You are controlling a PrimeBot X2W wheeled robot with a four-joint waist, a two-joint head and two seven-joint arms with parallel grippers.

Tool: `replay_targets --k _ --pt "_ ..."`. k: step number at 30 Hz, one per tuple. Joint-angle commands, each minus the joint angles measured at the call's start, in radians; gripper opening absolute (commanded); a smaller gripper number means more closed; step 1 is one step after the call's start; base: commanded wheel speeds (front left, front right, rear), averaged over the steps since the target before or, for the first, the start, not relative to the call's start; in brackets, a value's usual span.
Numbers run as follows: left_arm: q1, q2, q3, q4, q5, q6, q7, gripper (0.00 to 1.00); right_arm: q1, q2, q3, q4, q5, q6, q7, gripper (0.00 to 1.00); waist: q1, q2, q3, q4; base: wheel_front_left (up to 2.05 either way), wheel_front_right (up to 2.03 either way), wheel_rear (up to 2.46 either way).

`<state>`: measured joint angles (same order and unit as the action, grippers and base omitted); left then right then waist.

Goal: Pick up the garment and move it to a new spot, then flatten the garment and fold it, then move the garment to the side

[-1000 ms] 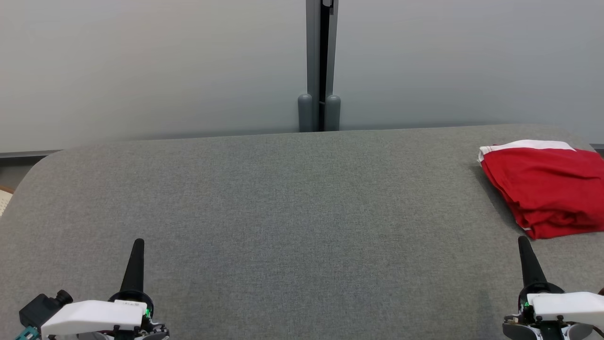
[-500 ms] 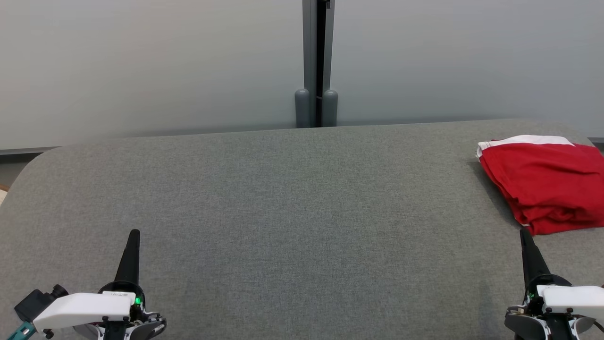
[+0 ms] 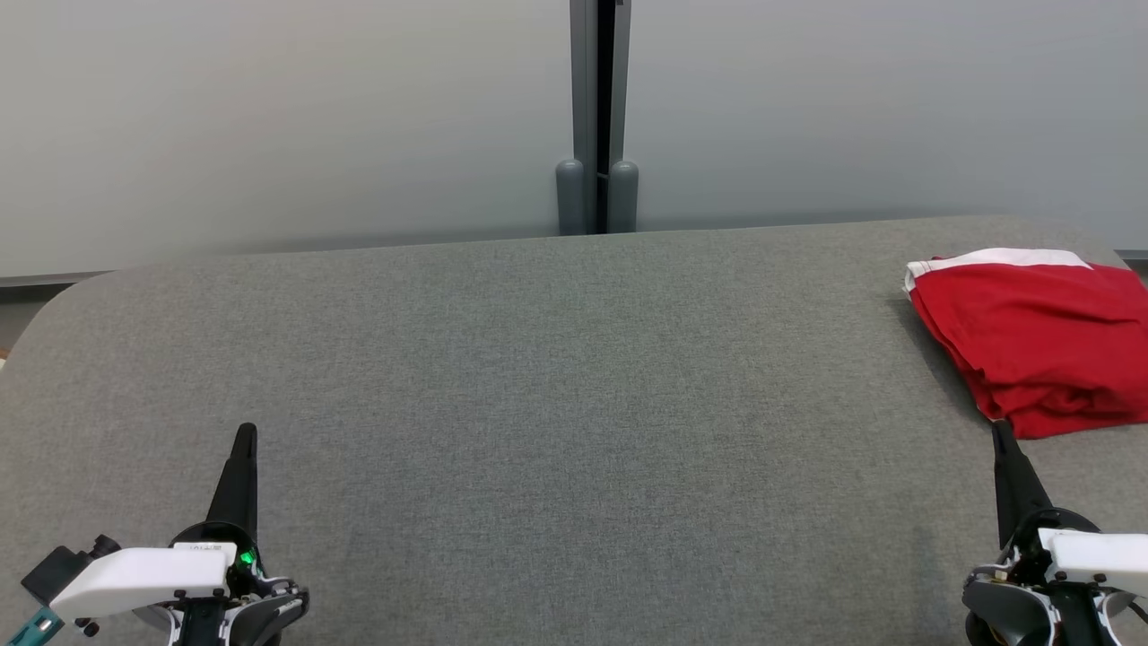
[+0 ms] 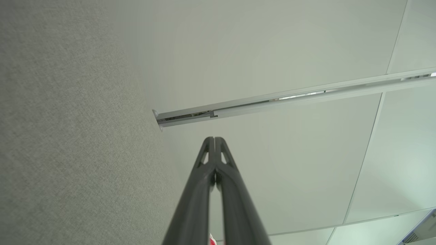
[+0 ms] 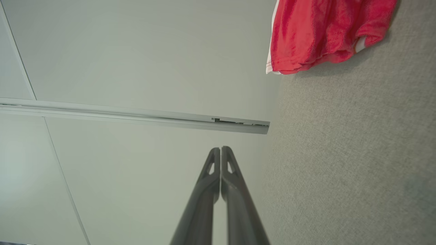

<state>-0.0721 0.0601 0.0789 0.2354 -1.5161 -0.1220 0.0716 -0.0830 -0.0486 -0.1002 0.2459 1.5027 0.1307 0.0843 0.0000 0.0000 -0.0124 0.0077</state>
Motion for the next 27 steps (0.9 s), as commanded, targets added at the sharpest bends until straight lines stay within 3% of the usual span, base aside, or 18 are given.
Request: replay_targets --k 1,14,27 --pt "-0.027 0.007 0.006 0.000 -0.024 -0.006 0.008 0.00 -0.017 -0.004 -0.006 -0.003 0.021 0.000 0.010 0.00 0.0000 0.0000 0.001 -0.001 0.00 0.00 0.00" --pt "-0.045 0.005 0.021 0.011 -0.112 -0.013 0.032 0.00 -0.031 -0.005 -0.015 -0.002 0.113 0.000 0.033 0.00 0.0000 0.0000 0.015 -0.007 0.00 0.00 0.00" --pt "-0.042 0.003 0.024 0.011 -0.109 -0.012 0.034 0.00 -0.032 -0.004 -0.015 -0.002 0.112 0.000 0.033 0.00 0.0000 0.0000 0.016 -0.008 0.00 0.00 0.00"
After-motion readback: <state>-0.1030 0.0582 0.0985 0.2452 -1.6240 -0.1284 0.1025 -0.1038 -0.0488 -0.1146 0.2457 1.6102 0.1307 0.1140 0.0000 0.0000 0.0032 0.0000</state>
